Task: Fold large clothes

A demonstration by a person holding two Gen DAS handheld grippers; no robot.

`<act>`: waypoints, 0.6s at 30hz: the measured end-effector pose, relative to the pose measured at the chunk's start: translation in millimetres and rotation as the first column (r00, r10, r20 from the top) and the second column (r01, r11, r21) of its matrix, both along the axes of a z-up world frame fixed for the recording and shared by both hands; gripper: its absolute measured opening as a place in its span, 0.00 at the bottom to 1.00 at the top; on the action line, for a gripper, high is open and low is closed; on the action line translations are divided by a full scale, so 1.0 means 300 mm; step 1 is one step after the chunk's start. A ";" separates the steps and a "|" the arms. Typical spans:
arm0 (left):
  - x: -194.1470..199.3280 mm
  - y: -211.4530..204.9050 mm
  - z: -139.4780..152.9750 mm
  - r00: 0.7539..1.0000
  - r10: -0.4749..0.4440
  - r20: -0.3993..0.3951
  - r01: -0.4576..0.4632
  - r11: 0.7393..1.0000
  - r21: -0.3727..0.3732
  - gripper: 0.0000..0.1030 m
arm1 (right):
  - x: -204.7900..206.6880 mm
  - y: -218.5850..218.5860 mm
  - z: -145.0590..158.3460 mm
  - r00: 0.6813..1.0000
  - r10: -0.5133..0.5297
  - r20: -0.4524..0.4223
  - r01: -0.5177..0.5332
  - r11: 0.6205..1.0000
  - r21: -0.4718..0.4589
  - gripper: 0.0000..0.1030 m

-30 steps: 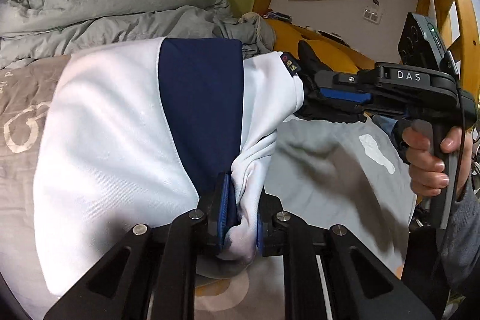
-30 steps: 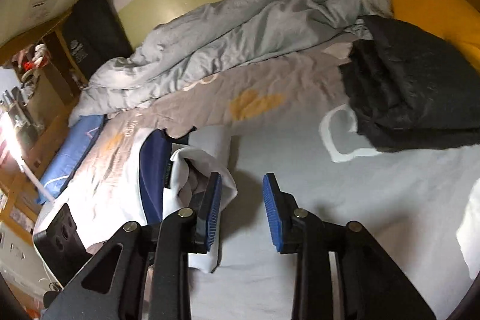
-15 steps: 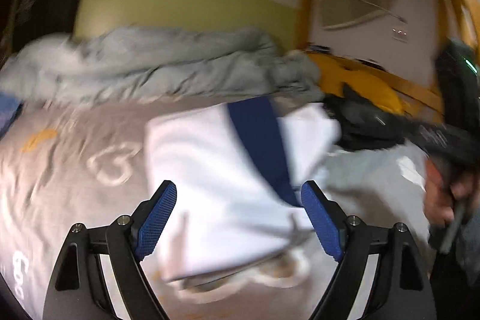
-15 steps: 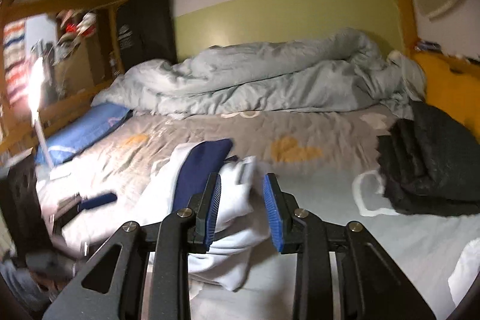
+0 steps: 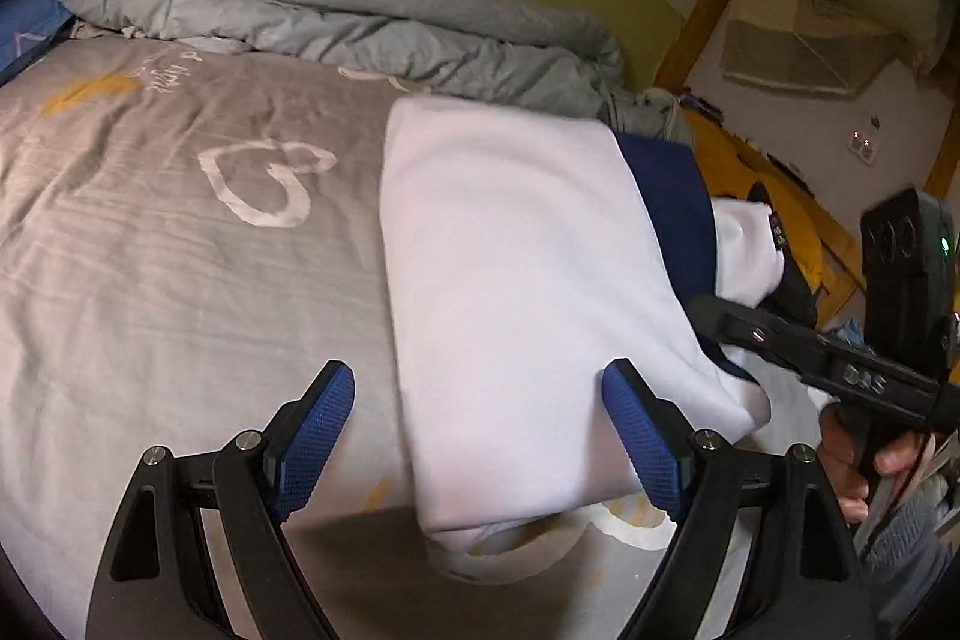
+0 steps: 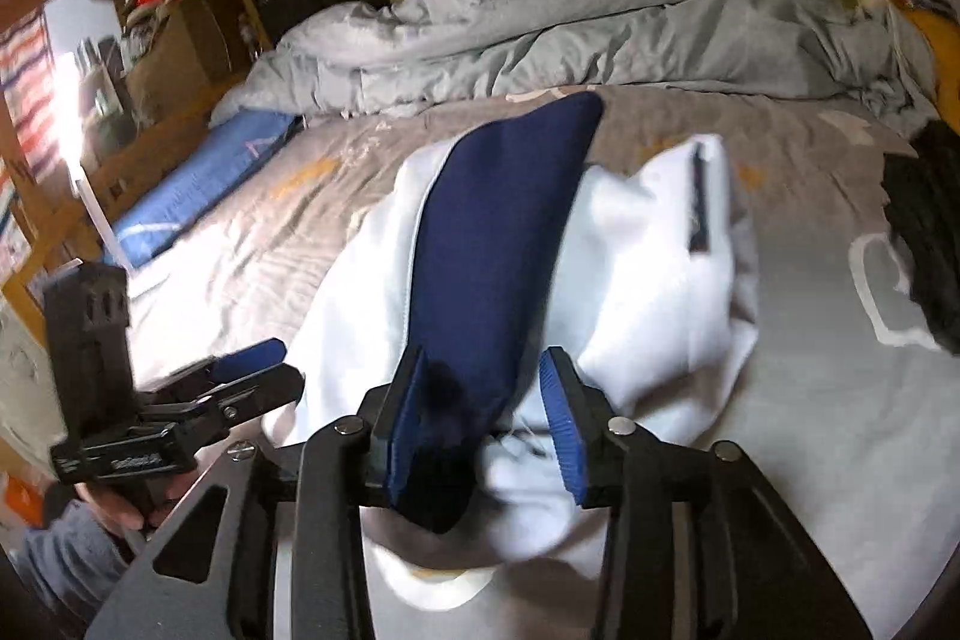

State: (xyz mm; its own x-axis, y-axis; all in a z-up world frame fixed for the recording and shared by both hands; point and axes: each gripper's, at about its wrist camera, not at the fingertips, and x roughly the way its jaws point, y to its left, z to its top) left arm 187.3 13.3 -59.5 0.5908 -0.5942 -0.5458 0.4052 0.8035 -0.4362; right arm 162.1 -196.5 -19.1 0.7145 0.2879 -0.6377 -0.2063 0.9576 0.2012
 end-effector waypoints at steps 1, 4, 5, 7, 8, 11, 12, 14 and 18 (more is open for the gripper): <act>0.001 -0.007 -0.004 1.000 -0.008 -0.005 0.008 1.000 0.000 0.83 | 0.011 0.007 -0.010 1.000 -0.013 -0.002 0.013 1.000 -0.009 0.31; -0.012 -0.030 -0.007 1.000 -0.026 0.000 0.026 1.000 0.014 0.83 | 0.015 -0.020 0.003 0.997 -0.065 0.041 0.065 0.998 0.014 0.02; -0.022 -0.037 0.002 0.999 -0.030 0.012 0.029 0.999 0.021 0.83 | -0.001 -0.033 0.029 0.993 -0.084 0.084 0.081 0.996 0.038 0.02; -0.039 -0.052 0.026 0.998 -0.042 0.039 0.041 0.998 0.038 0.83 | -0.051 -0.031 0.108 0.982 -0.082 0.168 0.079 0.997 0.020 0.02; -0.047 -0.064 0.039 0.998 -0.043 0.053 0.041 0.998 0.051 0.83 | -0.075 -0.020 0.140 0.977 -0.078 0.201 0.083 0.996 -0.015 0.02; -0.038 -0.102 0.044 0.999 -0.031 0.041 0.026 0.994 0.108 0.85 | -0.070 -0.018 0.144 0.977 -0.109 0.181 0.124 0.989 -0.075 0.02; -0.027 -0.113 0.031 1.000 -0.029 0.012 0.027 0.992 0.120 0.85 | -0.043 -0.035 0.106 0.982 -0.137 0.127 0.148 0.986 -0.075 0.02; -0.011 -0.112 0.004 0.999 -0.036 -0.038 0.039 0.995 0.090 0.85 | 0.023 -0.084 -0.009 0.985 -0.170 -0.002 0.170 0.985 -0.035 0.02; 0.000 -0.099 -0.028 0.997 -0.025 -0.073 0.029 0.998 0.053 0.86 | 0.046 -0.104 -0.071 0.987 -0.158 -0.025 0.157 0.987 -0.036 0.02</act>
